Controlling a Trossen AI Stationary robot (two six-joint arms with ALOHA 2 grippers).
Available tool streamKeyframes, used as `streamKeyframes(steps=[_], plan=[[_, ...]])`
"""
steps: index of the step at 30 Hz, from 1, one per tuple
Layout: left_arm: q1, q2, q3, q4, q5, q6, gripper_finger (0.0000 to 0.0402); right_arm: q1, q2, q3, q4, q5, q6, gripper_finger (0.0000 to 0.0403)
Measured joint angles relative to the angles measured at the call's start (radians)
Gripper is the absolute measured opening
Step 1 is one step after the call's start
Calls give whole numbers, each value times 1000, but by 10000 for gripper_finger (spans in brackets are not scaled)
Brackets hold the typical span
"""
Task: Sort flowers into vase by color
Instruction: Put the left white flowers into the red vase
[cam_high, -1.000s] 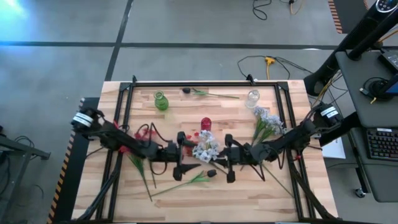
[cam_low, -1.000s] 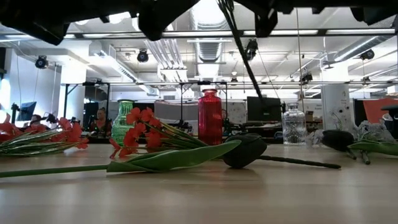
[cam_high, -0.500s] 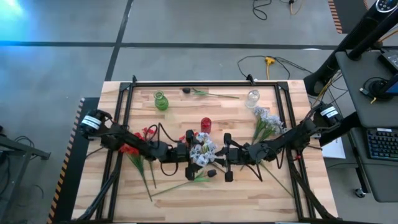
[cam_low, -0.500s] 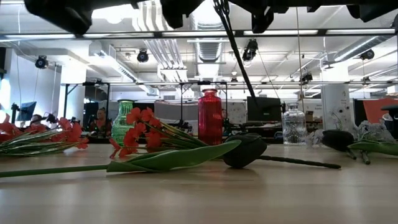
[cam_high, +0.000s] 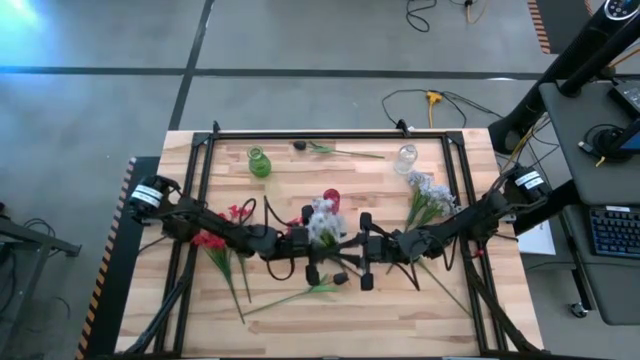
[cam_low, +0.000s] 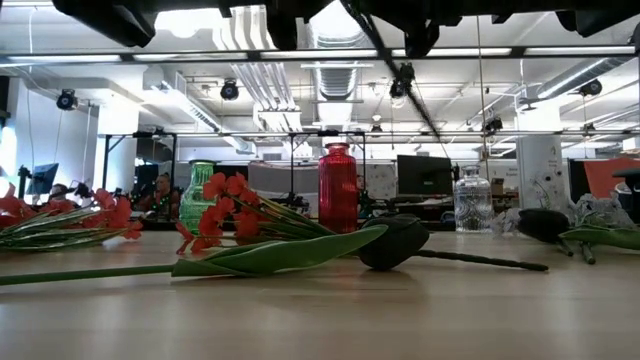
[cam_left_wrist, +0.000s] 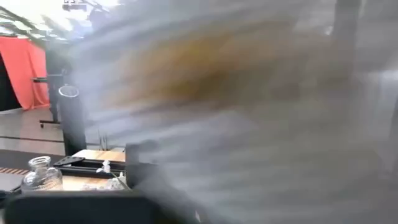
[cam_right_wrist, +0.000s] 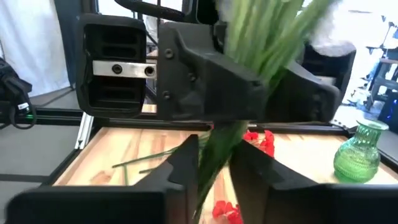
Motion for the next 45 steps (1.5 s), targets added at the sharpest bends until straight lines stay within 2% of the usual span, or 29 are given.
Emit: streamKeyframes(steps=[4, 6, 8, 14, 19, 22, 27, 33, 38, 45], plan=[[1, -1, -1, -7, -24, 16, 18, 0, -20, 0, -65, 46, 17, 126], [2, -2, -1, -12, -35, 33, 6, 1, -45, 0, -138, 73, 41, 147], [2, -7, -1, -28, -68, 45, 7, 0, -78, 0, -228, 93, 69, 166], [3, -42, -2, -125, -252, 88, 7, -8, -188, 0, -456, 106, 141, 212], [5, -118, -2, -205, -295, 99, 3, -18, -257, -1, -568, 100, 146, 239], [8, -175, -2, -266, -317, 98, 2, -35, -278, -7, -603, 46, 139, 251], [18, -249, -2, -326, -355, 99, 2, -61, -273, -38, -600, -63, 66, 258], [40, -305, -2, -389, -355, 96, 2, -60, -259, -132, -436, -124, 35, 254], [75, -317, -2, -394, -355, 93, 2, -60, -259, -216, -328, -143, 39, 260], [116, -307, -2, -398, -355, 103, 2, -60, -259, -239, -323, -145, 22, 261]])
